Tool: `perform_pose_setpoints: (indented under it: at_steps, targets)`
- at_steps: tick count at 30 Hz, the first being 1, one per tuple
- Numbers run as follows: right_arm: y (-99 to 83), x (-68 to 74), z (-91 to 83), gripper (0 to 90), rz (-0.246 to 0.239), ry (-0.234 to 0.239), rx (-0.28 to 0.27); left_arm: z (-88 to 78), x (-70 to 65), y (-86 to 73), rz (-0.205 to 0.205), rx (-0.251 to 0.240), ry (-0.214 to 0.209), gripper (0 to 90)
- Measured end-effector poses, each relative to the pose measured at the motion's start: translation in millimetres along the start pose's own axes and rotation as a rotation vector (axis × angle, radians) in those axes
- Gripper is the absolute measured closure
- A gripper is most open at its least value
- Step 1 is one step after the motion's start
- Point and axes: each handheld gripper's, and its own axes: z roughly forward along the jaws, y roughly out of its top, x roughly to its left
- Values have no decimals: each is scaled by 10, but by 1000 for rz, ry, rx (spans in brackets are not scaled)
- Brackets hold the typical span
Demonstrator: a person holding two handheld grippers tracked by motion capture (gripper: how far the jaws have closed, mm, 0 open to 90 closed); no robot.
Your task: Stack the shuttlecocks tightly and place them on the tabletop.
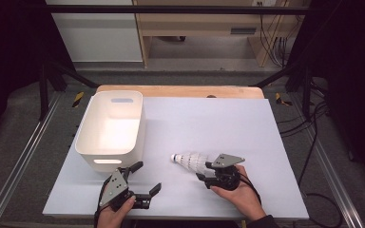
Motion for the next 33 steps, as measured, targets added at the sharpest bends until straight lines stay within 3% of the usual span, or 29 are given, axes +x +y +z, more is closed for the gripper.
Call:
perform_pose_setpoints:
  at_steps: [6,12,17,23,28,33]
  targets:
    - [-13,-9,-59,257,-14,-49,-13,9,-9,1,4,10,-6,43]
    - [-57,-55,-186,123,4,-100,-43,18,-29,10,18,21,-11,39]
    - [-150,-150,-348,86,39,-149,-91,30,-42,15,24,30,-8,37]
    - [-232,-253,-602,73,68,-226,-195,96,-106,20,56,77,-19,33]
    - [-320,-296,-727,75,106,-256,-252,208,-194,73,77,114,-59,28]
    - [-356,-303,-776,68,78,-308,-297,406,-224,183,94,149,-84,28]
